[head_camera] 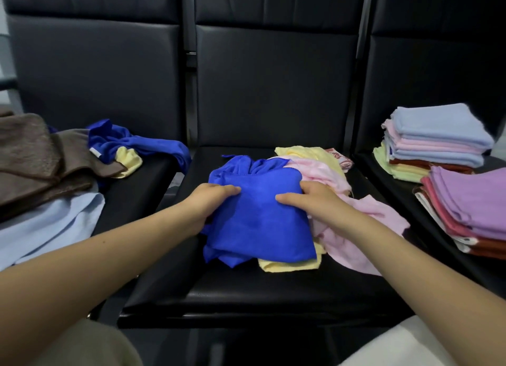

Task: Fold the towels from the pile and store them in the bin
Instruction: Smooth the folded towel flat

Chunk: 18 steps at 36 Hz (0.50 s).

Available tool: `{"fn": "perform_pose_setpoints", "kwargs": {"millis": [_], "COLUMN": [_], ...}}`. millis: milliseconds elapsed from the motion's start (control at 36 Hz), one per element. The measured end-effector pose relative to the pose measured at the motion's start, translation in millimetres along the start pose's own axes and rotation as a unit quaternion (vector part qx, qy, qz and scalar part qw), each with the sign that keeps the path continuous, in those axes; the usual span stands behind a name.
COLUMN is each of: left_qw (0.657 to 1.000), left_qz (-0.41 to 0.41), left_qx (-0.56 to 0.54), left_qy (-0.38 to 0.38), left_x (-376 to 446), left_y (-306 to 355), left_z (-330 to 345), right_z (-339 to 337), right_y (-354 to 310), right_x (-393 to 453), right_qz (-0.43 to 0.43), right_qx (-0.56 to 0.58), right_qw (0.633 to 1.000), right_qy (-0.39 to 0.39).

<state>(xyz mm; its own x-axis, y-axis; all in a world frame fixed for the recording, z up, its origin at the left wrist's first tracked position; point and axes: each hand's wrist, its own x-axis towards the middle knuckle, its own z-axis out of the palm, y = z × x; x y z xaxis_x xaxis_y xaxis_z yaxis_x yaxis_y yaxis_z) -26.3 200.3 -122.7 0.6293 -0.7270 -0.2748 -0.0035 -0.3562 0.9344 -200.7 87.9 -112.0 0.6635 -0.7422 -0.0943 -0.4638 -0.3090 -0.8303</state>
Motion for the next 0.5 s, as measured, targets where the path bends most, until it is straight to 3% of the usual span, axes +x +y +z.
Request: {"fn": "perform_pose_setpoints", "kwargs": {"millis": [111, 250, 333, 500], "left_qw": [0.999, 0.99, 0.977, 0.944], "left_qz": [0.024, 0.011, 0.014, 0.041], "left_qx": [-0.033, -0.12, -0.152, -0.207], "left_qy": [-0.009, -0.074, -0.146, -0.252], "left_x": [-3, -11, -22, -35], "left_y": [14, 23, 31, 58], "left_z": [8, 31, 50, 102], "right_z": [-4, -25, -42, -84], "right_y": [-6, -20, -24, -18], "right_x": [-6, -24, -34, -51], "right_qz": [0.015, -0.01, -0.007, -0.007], "right_qx": [0.262, 0.435, 0.48, 0.492], "right_qw": [0.965, 0.899, 0.874, 0.864], "right_qy": [0.012, 0.054, 0.074, 0.105]}}
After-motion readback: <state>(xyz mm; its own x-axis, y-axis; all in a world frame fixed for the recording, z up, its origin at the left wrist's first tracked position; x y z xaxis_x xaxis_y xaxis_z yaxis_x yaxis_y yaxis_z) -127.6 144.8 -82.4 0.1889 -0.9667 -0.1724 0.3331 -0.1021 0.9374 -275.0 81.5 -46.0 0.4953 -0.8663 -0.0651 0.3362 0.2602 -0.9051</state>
